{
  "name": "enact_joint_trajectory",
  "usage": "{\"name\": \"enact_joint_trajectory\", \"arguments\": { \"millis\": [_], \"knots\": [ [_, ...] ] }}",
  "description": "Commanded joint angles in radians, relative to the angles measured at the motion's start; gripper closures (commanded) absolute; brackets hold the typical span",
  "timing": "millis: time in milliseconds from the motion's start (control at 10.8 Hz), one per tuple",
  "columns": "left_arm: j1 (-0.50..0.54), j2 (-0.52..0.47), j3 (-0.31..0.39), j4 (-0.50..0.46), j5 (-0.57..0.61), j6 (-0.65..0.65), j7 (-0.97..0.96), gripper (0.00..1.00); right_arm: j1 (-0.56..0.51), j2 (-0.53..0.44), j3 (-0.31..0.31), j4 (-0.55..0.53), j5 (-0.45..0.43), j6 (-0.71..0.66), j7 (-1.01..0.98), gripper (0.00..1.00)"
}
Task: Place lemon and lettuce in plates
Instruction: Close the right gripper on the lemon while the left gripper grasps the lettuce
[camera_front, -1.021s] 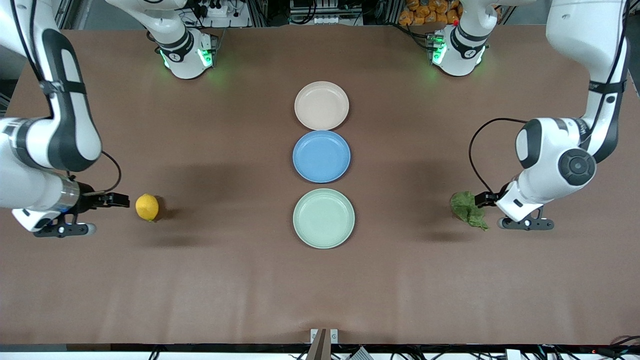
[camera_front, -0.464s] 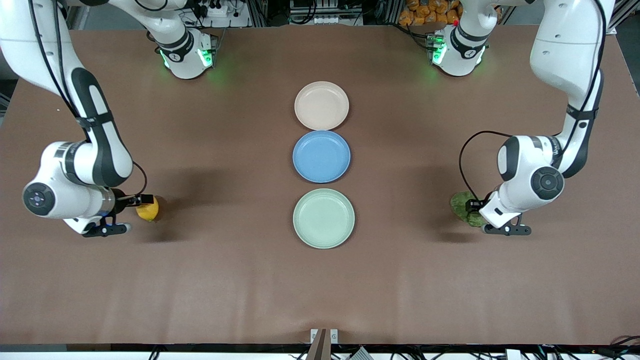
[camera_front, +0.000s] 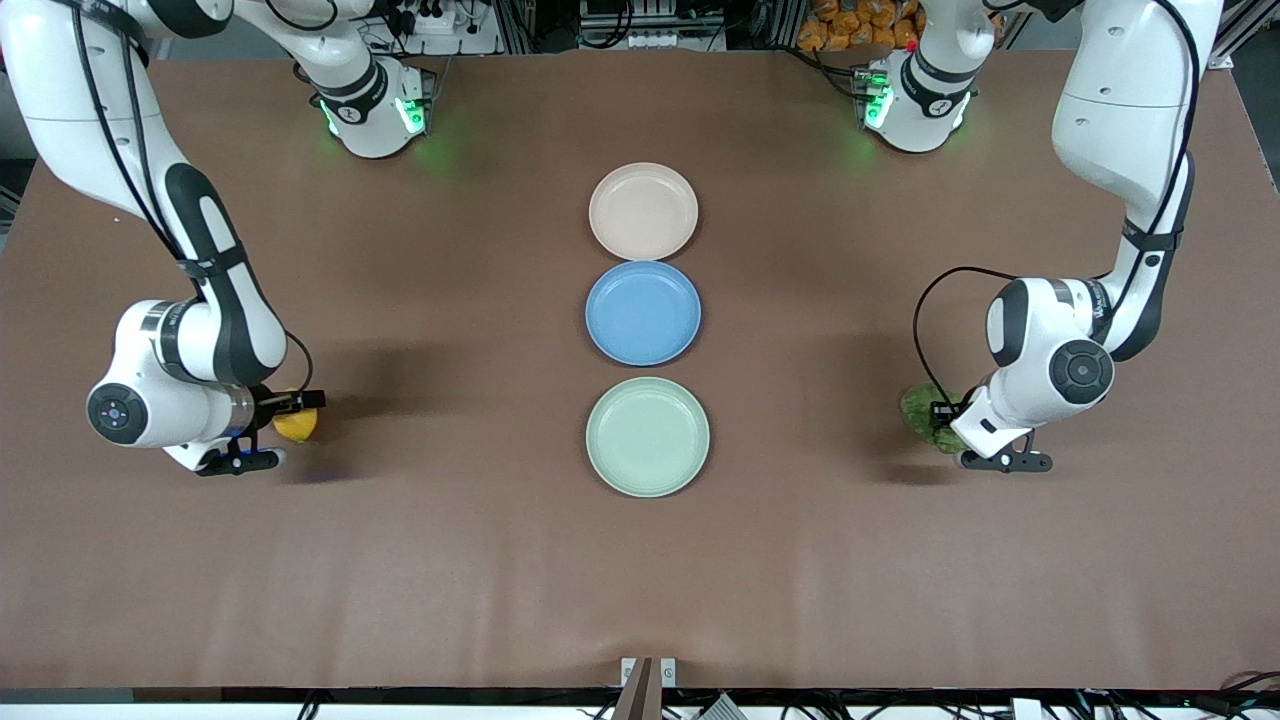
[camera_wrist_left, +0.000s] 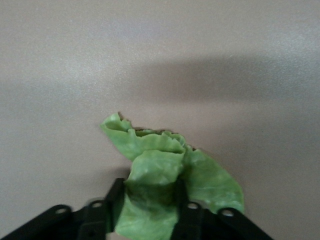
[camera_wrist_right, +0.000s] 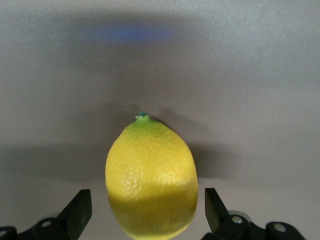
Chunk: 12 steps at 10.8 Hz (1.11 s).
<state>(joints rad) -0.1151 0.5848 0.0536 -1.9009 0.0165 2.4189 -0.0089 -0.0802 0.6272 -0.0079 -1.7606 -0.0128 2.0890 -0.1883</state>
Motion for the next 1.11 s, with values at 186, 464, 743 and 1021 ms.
{"name": "enact_joint_trajectory", "arguments": {
  "millis": [186, 464, 743, 1021],
  "knots": [
    [-0.003, 0.020, 0.000, 0.017, 0.008, 0.012, 0.001, 1.00, -0.016, 0.035, 0.008, 0.029, -0.001, 0.022, -0.011, 0.93],
    [-0.011, -0.037, -0.001, 0.019, 0.008, -0.001, 0.007, 1.00, -0.015, 0.034, 0.008, 0.032, 0.013, 0.016, -0.010, 1.00],
    [-0.034, -0.097, -0.041, 0.092, 0.008, -0.148, 0.004, 1.00, -0.004, 0.006, 0.012, 0.038, 0.014, -0.047, -0.010, 1.00],
    [-0.034, -0.105, -0.127, 0.192, 0.008, -0.251, -0.026, 1.00, 0.002, -0.038, 0.042, 0.038, 0.054, -0.151, 0.016, 1.00]
  ]
}}
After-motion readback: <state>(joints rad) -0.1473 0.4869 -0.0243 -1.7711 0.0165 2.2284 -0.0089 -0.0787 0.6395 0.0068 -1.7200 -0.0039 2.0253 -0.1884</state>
